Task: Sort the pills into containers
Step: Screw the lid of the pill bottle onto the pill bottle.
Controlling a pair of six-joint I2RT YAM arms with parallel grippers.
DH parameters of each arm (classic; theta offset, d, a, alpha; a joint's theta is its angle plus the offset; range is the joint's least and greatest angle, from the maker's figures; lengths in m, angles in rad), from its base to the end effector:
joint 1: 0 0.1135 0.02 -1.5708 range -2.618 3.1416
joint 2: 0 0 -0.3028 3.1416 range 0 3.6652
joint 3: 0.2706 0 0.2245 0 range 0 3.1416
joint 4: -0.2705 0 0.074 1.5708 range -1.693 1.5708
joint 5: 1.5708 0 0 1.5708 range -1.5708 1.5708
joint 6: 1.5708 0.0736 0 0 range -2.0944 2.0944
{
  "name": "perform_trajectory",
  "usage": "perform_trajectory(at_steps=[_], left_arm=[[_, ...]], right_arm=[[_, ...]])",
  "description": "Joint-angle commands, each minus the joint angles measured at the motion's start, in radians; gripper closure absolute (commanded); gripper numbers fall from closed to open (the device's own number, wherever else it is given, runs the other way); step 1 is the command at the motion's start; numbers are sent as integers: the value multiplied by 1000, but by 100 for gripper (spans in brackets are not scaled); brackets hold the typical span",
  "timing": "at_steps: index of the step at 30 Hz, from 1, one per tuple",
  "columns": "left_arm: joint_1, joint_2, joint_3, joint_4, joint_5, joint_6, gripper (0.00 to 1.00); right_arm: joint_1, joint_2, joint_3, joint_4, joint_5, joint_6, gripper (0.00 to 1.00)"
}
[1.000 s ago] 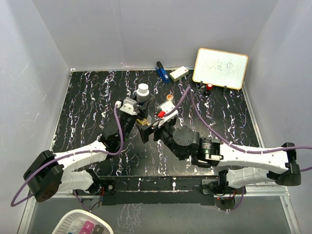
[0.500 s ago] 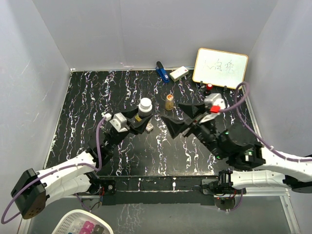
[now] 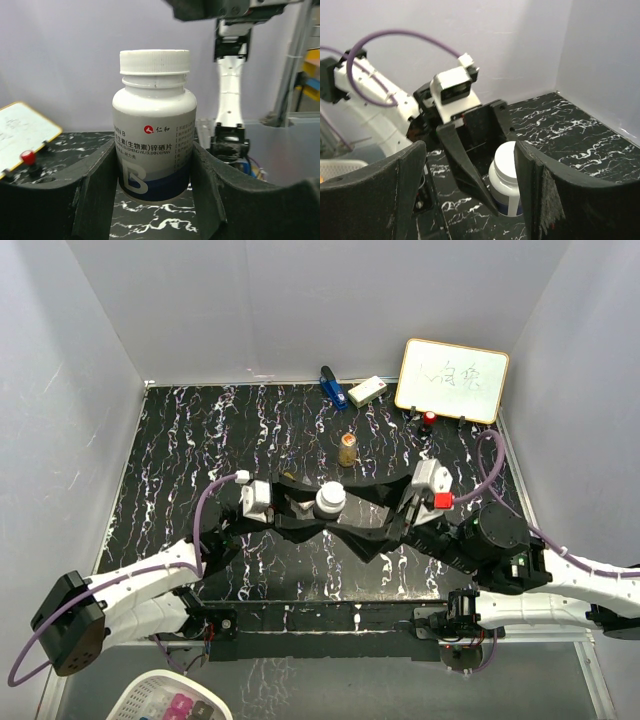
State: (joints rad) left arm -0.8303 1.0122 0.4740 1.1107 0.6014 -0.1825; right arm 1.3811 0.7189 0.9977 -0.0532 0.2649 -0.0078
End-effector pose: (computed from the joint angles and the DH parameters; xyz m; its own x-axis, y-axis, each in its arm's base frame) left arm 0.0969 -0.1678 0.3839 0.1908 -0.4305 -0.8822 0.9804 0.1293 0.1489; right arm 0.0425 0.1191 0.4626 0.0492 0.2164 -0.9751 -0.8993 0.4343 0.0510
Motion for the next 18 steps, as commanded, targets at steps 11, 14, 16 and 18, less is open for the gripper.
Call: perform_trajectory(at_steps=[11, 14, 16, 18], left_arm=[[-1, 21, 95, 148, 249, -137, 100], [-3, 33, 104, 152, 274, -154, 100], [-2, 41, 109, 156, 284, -163, 100], [-2, 47, 109, 160, 285, -167, 100]], right_arm=[[4, -66, -57, 47, -39, -69, 35], [4, -58, -70, 68, -6, -76, 39], [4, -49, -76, 83, -1, -82, 40], [4, -33, -73, 87, -20, -85, 39]])
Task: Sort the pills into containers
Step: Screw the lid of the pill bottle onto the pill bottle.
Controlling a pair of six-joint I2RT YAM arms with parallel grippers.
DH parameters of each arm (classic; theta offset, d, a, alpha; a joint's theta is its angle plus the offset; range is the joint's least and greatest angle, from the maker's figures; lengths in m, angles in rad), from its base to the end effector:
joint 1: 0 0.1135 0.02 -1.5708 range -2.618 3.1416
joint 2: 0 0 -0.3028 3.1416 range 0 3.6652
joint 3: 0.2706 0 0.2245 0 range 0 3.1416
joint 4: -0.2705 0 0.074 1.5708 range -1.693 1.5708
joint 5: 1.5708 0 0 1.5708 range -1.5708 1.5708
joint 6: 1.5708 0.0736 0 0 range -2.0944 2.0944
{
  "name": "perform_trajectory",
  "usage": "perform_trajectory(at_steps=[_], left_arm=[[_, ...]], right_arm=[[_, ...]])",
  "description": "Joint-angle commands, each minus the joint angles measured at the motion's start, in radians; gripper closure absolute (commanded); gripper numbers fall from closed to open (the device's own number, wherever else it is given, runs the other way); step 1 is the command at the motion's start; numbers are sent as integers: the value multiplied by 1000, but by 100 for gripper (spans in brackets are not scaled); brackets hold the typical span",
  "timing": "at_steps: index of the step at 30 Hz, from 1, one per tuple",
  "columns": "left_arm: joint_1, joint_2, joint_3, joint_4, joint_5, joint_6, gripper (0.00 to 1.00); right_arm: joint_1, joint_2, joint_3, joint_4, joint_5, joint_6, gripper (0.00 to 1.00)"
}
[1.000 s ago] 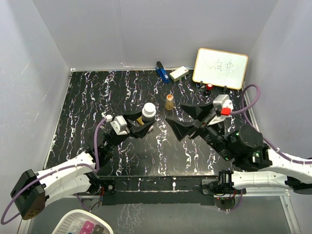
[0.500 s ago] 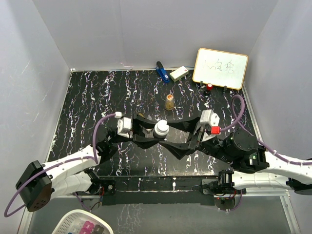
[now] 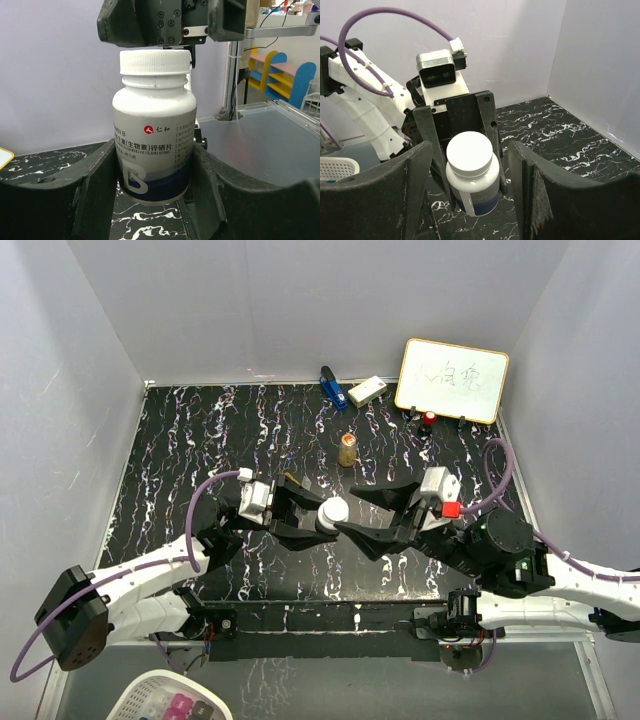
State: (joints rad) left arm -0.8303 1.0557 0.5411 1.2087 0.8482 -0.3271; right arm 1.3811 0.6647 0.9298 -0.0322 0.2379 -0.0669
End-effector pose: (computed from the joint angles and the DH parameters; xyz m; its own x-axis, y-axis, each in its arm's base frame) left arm 0.0827 -0.1723 0.4013 0.1269 -0.4538 -0.8820 0.9693 -0.1322 0.2075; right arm 0.0390 0.1110 0.4485 0.1043 0.1989 -0.9744 -0.9062 0.4227 -0.0107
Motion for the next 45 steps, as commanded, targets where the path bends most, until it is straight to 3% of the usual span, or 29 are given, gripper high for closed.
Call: perform_trajectory(at_steps=[1, 7, 14, 30, 37, 45], left_arm=[[-2, 6, 44, 67, 38, -25, 100], [-3, 18, 44, 95, 42, -41, 100], [-3, 17, 40, 92, 31, -35, 100], [-3, 17, 42, 86, 25, -29, 100], [-3, 14, 43, 85, 24, -28, 100], [-2, 8, 46, 69, 8, -17, 100]], right_arm=[[4, 30, 0, 65, -2, -27, 38], [4, 62, 17, 54, -14, -23, 37], [4, 54, 11, 63, -15, -14, 44], [4, 47, -3, 92, -5, -3, 42], [4, 59, 1, 90, 1, -4, 52], [4, 80, 24, 51, 17, -1, 51]])
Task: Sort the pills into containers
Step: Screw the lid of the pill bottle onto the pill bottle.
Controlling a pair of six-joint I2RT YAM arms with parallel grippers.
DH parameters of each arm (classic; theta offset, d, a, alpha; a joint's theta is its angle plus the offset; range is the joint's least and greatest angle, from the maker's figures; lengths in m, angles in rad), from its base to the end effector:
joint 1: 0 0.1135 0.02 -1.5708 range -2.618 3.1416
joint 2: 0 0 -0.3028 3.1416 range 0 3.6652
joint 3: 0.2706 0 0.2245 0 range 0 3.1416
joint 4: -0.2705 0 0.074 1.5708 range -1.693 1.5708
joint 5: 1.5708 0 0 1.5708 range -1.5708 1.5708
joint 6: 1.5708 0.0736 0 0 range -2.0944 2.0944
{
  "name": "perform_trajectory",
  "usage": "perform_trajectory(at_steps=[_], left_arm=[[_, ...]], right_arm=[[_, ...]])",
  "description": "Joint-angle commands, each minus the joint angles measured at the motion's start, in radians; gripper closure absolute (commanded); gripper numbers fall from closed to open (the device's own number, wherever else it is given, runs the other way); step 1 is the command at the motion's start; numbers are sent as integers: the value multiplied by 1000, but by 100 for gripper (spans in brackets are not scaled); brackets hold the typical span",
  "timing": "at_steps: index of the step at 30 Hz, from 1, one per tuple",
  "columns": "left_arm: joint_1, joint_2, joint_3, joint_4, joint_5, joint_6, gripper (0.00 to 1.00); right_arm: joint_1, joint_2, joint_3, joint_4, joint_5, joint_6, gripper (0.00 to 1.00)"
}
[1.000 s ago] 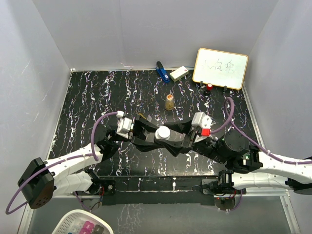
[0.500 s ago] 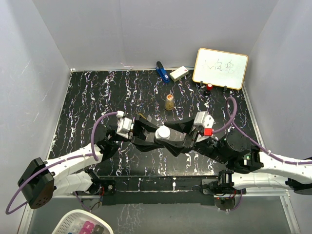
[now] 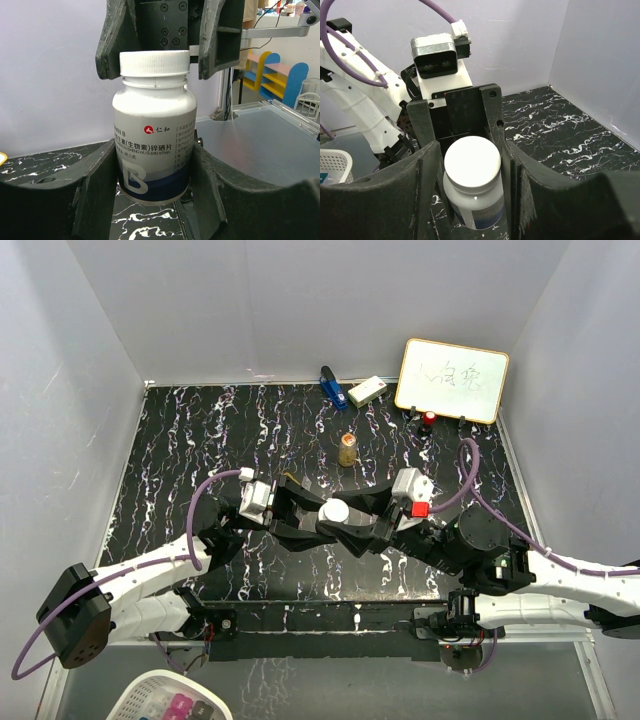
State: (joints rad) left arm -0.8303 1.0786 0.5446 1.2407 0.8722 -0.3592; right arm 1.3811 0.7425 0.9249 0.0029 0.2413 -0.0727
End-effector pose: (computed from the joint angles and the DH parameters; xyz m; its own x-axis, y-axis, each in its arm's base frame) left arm 0.0838 -0.1753 0.4007 0.1052 -0.4502 -0.8867 0.9662 -0.1647 0.1982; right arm 0.0440 0.1359 0.4433 0.1007 0.1505 -0.9835 -0.9044 0.4258 -0.0274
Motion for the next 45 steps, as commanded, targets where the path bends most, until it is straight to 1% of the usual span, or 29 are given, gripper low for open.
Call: perform_trajectory(at_steps=[1, 5, 11, 15, 20, 27, 32, 38, 45], left_arm=[[-2, -15, 43, 36, -18, 17, 100], [-3, -16, 44, 26, -25, 21, 100], [-3, -14, 44, 23, -45, 24, 100], [-2, -21, 57, -27, -84, 47, 100], [-3, -44, 71, -129, -158, 99, 100], [-2, -124, 51, -237, -358, 200, 100], [-3, -160, 64, -318, -506, 275, 100], [-1, -141, 81, -331, -631, 332, 100], [-3, -101, 112, -346, -767, 407, 100]], right_arm=[[4, 3, 29, 16, 16, 5, 52], [4, 3, 27, 17, 19, 9, 64], [4, 9, 33, 8, 22, 12, 72], [4, 27, 49, -31, 31, 8, 78], [4, 54, 71, -85, 77, 4, 81], [3, 86, 75, -112, 200, 0, 84], [4, 155, 79, -113, 335, -3, 87], [4, 271, 115, -128, 436, -16, 90], [4, 370, 138, -136, 558, -21, 92]])
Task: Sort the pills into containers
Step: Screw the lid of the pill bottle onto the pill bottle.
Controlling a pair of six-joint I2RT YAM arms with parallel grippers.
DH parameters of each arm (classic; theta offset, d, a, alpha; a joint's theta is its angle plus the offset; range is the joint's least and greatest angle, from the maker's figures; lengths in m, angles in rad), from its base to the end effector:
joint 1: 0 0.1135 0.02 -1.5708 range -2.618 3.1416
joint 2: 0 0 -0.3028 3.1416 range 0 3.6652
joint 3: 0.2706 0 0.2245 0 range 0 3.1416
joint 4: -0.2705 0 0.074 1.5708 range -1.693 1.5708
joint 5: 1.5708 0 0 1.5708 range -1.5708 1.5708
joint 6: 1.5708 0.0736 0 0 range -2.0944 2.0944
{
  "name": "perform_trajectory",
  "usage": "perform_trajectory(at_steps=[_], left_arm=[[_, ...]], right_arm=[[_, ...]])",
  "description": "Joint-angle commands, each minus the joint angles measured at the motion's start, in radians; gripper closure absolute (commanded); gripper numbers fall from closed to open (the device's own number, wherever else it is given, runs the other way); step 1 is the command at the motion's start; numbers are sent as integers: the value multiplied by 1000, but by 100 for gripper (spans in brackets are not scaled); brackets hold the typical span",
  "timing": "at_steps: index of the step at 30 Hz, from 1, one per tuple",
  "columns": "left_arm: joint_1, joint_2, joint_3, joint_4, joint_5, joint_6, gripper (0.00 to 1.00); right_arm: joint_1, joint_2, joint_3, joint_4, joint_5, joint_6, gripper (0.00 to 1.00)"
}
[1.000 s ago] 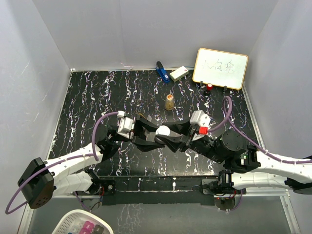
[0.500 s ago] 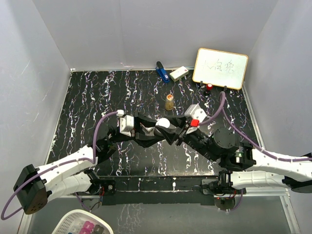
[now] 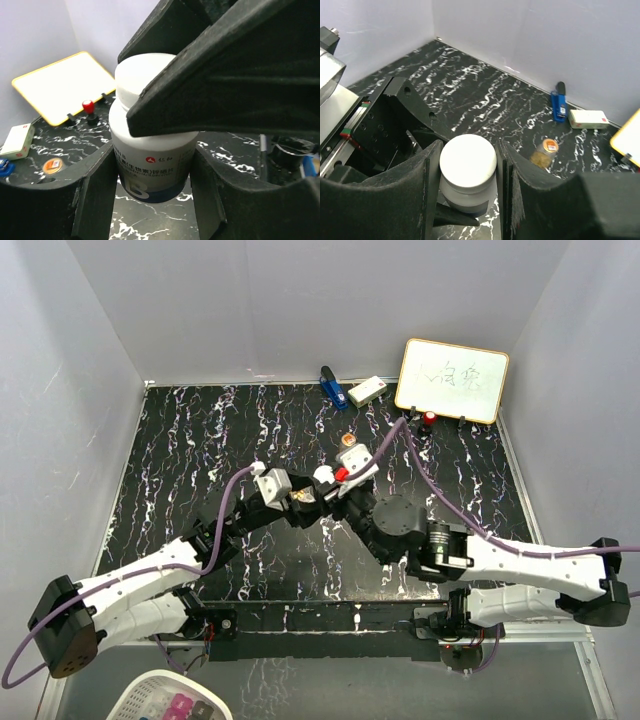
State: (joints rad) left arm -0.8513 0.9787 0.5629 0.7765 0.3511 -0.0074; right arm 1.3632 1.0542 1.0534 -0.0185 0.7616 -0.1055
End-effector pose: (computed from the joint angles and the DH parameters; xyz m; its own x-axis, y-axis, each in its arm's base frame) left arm 0.1174 -0.1724 0.3828 0.2258 -0.2683 -0.9365 0.9200 0.3748 0.1145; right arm 0.0938 0.1990 0.4342 0.0557 -0.1055 -0.9929 -0.5633 0.8178 -0.1185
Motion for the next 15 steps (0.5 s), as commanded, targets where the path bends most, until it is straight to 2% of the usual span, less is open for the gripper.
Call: perform_trajectory(at_steps=[1, 8, 12, 13, 15], left_arm=[[19, 5, 100, 118, -259, 66, 100], [17, 47, 103, 174, -353, 92, 100], [17, 63, 101, 171, -395, 103, 100], [17, 65, 102, 166, -399, 105, 100], [17, 67, 102, 150, -403, 106, 100]], right_arm=[[22, 74, 14, -115, 57, 14, 92], [22, 183, 50, -115, 176, 30, 94], [22, 235, 85, -133, 215, 51, 90], [22, 242, 91, -135, 216, 58, 87], [22, 246, 96, -135, 214, 67, 67]])
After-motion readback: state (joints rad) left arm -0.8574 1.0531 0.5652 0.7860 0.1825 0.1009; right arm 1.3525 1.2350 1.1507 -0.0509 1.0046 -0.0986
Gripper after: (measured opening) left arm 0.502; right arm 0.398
